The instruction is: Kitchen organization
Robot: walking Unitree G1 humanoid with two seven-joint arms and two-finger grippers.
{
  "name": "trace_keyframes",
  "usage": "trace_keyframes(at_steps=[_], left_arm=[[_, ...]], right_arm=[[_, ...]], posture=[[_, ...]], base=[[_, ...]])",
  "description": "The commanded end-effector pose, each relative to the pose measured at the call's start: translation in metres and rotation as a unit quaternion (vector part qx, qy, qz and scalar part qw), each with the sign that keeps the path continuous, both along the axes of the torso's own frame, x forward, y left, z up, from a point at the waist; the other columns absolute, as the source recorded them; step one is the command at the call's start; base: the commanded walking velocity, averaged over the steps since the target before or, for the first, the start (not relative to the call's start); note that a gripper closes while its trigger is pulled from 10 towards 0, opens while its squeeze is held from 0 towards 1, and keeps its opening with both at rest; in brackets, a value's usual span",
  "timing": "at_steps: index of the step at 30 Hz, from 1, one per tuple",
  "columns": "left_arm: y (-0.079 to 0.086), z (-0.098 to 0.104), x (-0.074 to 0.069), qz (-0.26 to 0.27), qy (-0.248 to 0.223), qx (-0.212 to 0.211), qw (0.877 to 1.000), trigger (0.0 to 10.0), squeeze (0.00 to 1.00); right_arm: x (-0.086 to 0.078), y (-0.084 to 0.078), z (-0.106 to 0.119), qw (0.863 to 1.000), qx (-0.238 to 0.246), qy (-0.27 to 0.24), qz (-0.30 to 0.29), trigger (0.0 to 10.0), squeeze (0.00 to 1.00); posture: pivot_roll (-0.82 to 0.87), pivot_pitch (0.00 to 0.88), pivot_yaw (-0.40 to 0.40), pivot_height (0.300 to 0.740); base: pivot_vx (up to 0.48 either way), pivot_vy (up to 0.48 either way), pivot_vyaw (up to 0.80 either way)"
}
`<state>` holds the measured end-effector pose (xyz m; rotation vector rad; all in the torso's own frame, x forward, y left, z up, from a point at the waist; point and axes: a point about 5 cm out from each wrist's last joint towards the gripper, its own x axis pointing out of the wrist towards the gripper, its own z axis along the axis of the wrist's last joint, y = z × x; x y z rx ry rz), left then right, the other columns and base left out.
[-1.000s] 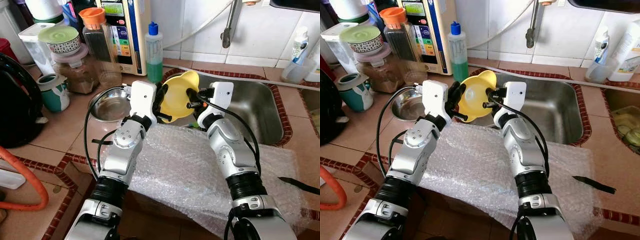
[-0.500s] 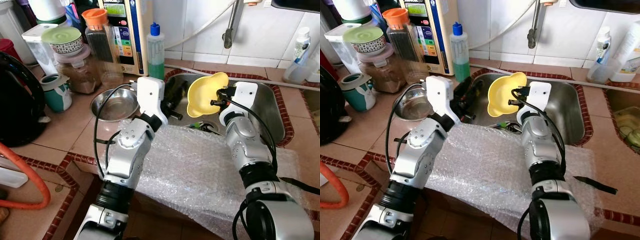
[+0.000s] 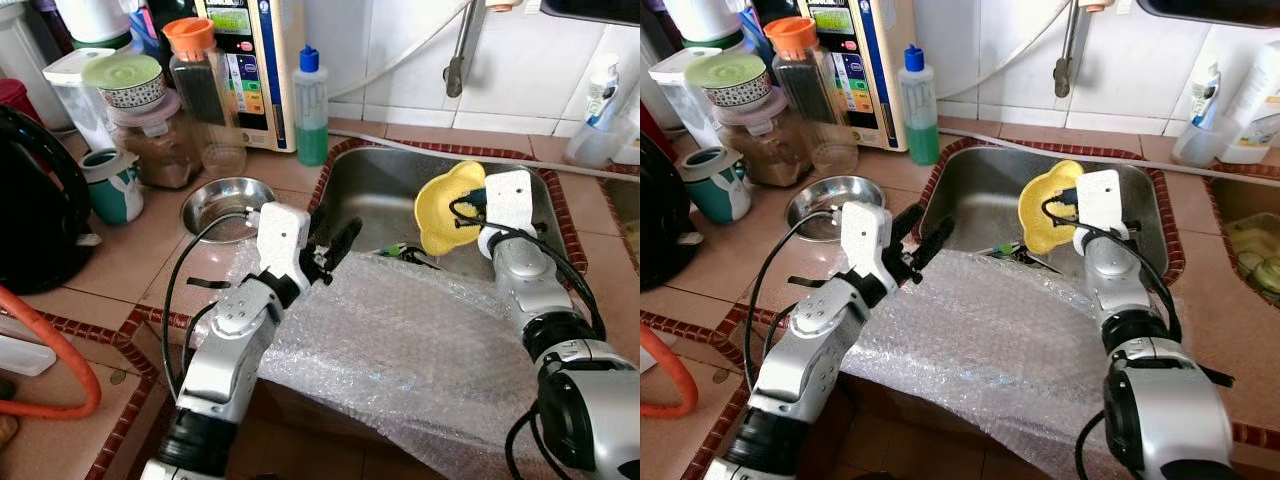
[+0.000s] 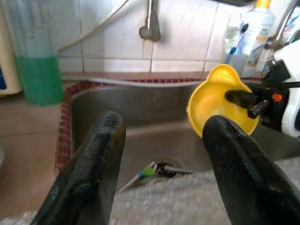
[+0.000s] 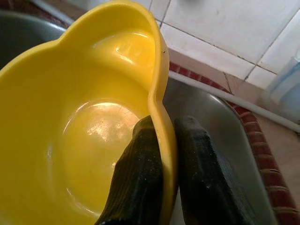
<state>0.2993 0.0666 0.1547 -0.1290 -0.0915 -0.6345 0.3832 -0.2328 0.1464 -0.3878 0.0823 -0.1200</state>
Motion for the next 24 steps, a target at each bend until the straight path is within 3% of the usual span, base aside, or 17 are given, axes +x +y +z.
trace_keyframes(at_steps=[1, 13, 14, 15, 16, 17, 18, 19, 20, 24], left_arm=[[0.0018, 0.0036, -0.0029, 0.000, -0.005, 0.006, 1.000, 10.0, 1.00], [0.0014, 0.0052, -0.0068, -0.004, -0.002, 0.012, 1.000, 10.0, 1.00], [0.0014, 0.0052, -0.0067, -0.003, -0.001, 0.013, 1.000, 10.0, 1.00], [0.0018, 0.0050, -0.0065, 0.003, -0.002, 0.017, 1.000, 10.0, 1.00], [0.0018, 0.0050, -0.0065, 0.003, -0.002, 0.017, 1.000, 10.0, 1.00], [0.0029, 0.0040, -0.0054, 0.013, -0.001, 0.022, 1.000, 10.0, 1.00], [0.0035, 0.0035, -0.0047, 0.019, 0.001, 0.025, 1.000, 10.0, 1.00], [0.0031, 0.0041, -0.0048, 0.015, 0.000, 0.025, 1.000, 10.0, 0.27], [0.0029, 0.0045, -0.0048, 0.015, -0.001, 0.024, 1.000, 10.0, 0.00], [0.0034, 0.0052, -0.0045, 0.016, -0.002, 0.024, 1.000, 10.0, 0.00]], right_arm=[[0.0025, -0.0023, 0.0075, 1.000, -0.020, -0.009, -0.002, 0.0, 0.00], [0.0004, -0.0104, 0.0067, 0.998, -0.067, -0.002, -0.010, 0.0, 0.00], [0.0010, -0.0099, 0.0075, 0.998, -0.068, -0.001, -0.006, 1.6, 0.00], [0.0015, -0.0086, 0.0078, 0.997, -0.073, 0.002, 0.000, 4.5, 0.00], [0.0015, -0.0086, 0.0078, 0.997, -0.073, 0.002, 0.000, 4.5, 0.00], [0.0020, -0.0067, 0.0082, 0.997, -0.078, 0.001, 0.005, 10.0, 0.69], [0.0023, -0.0057, 0.0084, 0.997, -0.082, 0.000, 0.007, 10.0, 0.69], [0.0025, -0.0048, 0.0084, 0.997, -0.082, 0.000, 0.008, 10.0, 1.00], [0.0026, -0.0042, 0.0082, 0.997, -0.081, -0.001, 0.008, 10.0, 1.00], [0.0023, -0.0014, 0.0053, 0.997, -0.076, 0.002, 0.010, 10.0, 1.00]], posture=[[0.16, 0.021, 0.090, 0.740], [0.16, 0.023, 0.095, 0.740], [0.16, 0.023, 0.094, 0.740], [0.16, 0.023, 0.092, 0.740], [0.16, 0.023, 0.092, 0.740], [0.16, 0.023, 0.091, 0.740], [0.16, 0.023, 0.091, 0.740], [0.16, 0.025, 0.089, 0.740], [0.16, 0.025, 0.089, 0.740], [0.16, 0.027, 0.088, 0.740]], base=[[0.000, 0.000, 0.00], [0.000, 0.000, 0.00], [0.000, 0.000, 0.00], [0.000, 0.000, 0.00], [0.000, 0.000, 0.00], [0.000, 0.000, 0.00], [0.000, 0.000, 0.00], [0.000, 0.000, 0.00], [0.000, 0.000, 0.00], [0.000, 0.000, 0.00]])
